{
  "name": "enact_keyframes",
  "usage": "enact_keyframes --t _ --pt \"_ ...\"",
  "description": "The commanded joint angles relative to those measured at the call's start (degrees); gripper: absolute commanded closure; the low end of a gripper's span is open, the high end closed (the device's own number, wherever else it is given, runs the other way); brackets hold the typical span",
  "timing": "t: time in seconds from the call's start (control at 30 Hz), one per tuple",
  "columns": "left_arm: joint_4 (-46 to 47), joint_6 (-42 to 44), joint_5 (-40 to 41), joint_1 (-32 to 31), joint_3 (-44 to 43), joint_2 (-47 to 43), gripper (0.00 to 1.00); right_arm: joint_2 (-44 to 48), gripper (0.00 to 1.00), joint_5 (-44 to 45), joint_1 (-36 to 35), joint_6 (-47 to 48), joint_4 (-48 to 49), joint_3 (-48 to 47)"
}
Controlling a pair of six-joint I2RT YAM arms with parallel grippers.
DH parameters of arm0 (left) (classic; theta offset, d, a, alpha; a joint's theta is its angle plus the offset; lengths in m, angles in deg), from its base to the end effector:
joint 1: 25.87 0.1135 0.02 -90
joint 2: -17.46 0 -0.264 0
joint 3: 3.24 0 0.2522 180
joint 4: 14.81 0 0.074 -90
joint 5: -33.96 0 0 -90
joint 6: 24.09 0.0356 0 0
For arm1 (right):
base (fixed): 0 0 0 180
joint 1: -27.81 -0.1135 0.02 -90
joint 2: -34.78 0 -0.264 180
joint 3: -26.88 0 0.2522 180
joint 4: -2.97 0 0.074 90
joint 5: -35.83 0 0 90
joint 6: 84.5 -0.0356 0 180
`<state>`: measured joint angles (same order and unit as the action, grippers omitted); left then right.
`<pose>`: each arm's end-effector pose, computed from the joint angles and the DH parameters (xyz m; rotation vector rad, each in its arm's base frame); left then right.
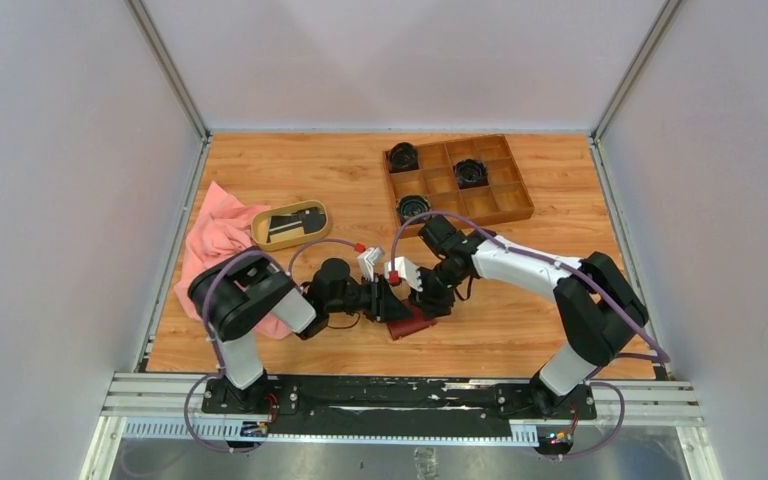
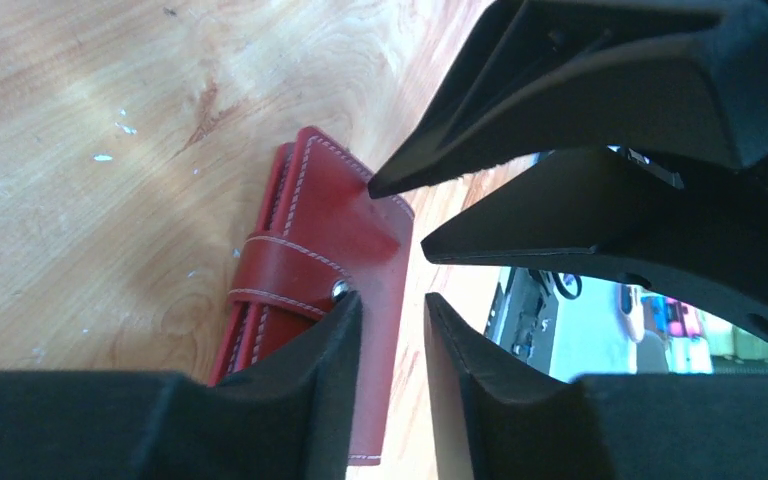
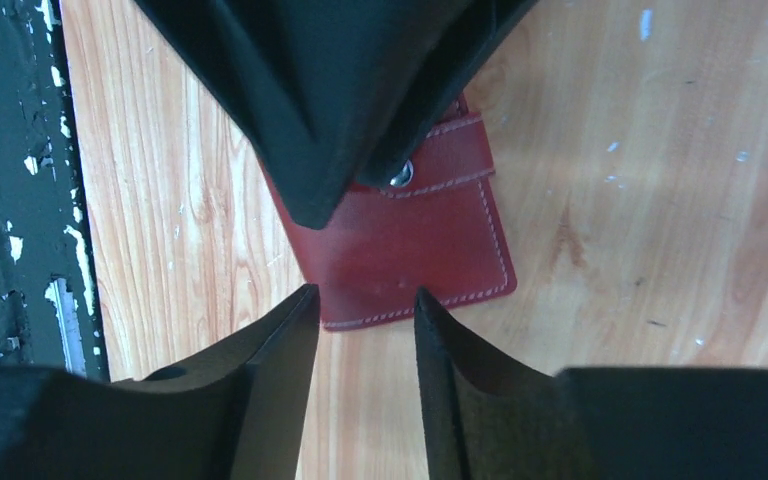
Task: Put the credit cards into the card holder
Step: Close the card holder at the center of the board, then reset both arms
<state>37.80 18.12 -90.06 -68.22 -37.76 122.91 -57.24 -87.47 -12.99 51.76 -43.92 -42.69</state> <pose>0.1869 -0.1973 0.0971 0.3700 2.1555 -1.5534 0.2136 0.2102 0.1839 -1.9343 1.8260 0.7704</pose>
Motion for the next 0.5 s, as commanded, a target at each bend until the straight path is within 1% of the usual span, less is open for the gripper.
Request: enact_keyframes --t 0.0,0.07,0.17,0.27,0.3,0.33,0.4,0.47 --pt "-16.6 3.1 4.0 0.1 0.2 -8.6 0.59 3.8 0.53 0.7 0.2 0.3 -2.9 -2.2" --pt "-21.2 4.2 4.7 0.1 -1.1 -14.4 0.51 6.1 0.50 -1.1 1.8 1.2 -4.7 -2.6" --pt "-28.9 7.4 5.9 0.5 -3.2 -23.2 0.44 10.6 0.48 -4.0 4.9 3.3 -7.2 -3.2" --pt "-37.1 11.9 7.3 2.3 -4.8 -31.5 0.36 15.4 0.47 -3.7 8.6 4.0 -8.4 -3.4" --pt "-40.5 13.9 7.8 3.3 -5.5 -34.3 0.34 17.4 0.47 -3.2 10.4 4.0 -8.7 -3.5" --pt "-45.7 16.0 8.4 4.2 -6.5 -37.4 0.32 19.2 0.45 -3.2 12.4 3.9 -8.9 -3.7" --pt "-55.1 20.8 10.9 6.1 -9.7 -43.5 0.22 23.3 0.39 -4.5 18.2 3.3 -9.2 -4.5" --pt "-64.7 26.4 15.0 6.8 -14.4 -48.8 0.10 26.9 0.29 -7.7 25.3 2.0 -9.4 -5.7"
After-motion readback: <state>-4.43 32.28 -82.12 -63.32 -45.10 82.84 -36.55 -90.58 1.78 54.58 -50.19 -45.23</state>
